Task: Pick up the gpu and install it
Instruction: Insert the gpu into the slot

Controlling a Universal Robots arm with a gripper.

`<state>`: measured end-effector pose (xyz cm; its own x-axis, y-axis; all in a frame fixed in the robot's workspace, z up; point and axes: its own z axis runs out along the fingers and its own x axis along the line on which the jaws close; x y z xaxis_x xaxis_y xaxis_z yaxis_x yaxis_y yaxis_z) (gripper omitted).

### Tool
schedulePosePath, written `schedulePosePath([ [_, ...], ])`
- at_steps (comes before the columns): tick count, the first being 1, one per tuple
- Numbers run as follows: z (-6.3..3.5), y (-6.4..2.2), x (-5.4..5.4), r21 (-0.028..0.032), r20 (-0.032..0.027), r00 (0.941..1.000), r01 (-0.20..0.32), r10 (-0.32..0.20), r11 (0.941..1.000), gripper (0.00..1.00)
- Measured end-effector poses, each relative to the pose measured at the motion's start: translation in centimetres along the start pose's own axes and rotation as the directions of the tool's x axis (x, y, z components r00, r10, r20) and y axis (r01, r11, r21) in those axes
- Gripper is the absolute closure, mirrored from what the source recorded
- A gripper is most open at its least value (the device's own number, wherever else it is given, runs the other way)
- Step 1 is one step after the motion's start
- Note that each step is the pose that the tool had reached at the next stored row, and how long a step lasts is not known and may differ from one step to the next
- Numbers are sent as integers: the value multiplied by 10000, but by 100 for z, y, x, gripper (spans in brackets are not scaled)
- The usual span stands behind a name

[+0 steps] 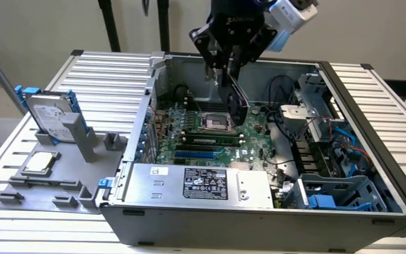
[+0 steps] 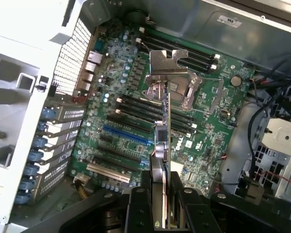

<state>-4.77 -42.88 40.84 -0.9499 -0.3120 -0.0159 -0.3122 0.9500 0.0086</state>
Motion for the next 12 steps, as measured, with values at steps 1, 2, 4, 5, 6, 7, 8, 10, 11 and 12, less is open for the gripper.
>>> schedulePosePath([
  [1,7,0,0,-4,-1,9998,179,-179,9998,73],
  [2,14,0,0,-6,-3,9994,354,-354,9994,73],
  [4,29,0,0,-12,-5,9975,713,-713,9975,73],
  [5,38,0,1,-15,-6,9959,908,-908,9959,73],
  [6,47,0,1,-19,-7,9941,1087,-1087,9941,73],
  [7,55,0,1,-21,-9,9919,1267,-1267,9919,73],
  [8,63,0,1,-24,-10,9895,1443,-1443,9895,73],
  [10,80,-1,1,-30,-12,9836,1803,-1803,9836,73],
  [11,88,-1,2,-33,-14,9802,1981,-1981,9802,73],
  [12,97,-1,2,-36,-15,9765,2156,-2156,9765,73],
])
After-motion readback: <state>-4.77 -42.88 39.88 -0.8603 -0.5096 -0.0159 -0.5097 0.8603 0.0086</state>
